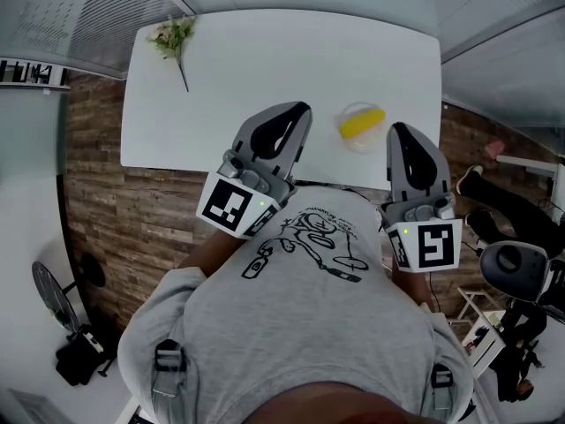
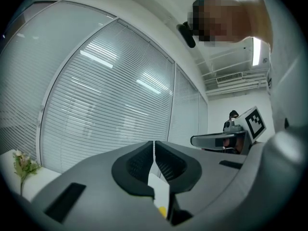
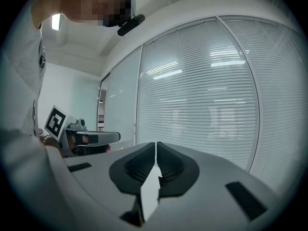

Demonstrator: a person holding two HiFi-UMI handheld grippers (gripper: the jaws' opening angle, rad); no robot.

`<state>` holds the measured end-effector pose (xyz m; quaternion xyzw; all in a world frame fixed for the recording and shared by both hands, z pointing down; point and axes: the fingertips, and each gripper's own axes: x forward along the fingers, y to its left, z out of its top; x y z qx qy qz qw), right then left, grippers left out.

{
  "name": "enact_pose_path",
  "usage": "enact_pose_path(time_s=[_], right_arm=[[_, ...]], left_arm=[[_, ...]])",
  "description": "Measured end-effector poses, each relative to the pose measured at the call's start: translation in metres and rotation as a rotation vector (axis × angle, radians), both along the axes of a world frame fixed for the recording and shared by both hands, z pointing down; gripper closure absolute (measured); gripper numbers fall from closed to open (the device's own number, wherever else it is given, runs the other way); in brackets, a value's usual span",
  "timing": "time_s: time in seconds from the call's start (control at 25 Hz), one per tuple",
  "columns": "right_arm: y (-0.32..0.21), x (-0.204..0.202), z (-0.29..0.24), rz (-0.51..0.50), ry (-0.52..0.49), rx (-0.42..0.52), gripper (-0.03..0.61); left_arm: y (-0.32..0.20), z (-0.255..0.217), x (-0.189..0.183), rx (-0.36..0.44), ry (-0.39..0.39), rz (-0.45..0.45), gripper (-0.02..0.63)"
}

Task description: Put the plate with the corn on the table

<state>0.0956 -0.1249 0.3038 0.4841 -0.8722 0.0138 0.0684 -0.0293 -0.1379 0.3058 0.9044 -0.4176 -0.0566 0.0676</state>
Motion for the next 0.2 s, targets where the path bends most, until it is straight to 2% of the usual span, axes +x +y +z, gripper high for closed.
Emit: enact_pose_path(time_s=[0.2], right_arm=[[-0.0036,-0.0024,0.0025,-0.002,-0.002,0.000,0.560]], left_arm=[[-0.0047,0.0038,-0.0030,-0.004,0.000,-0.006,0.586]])
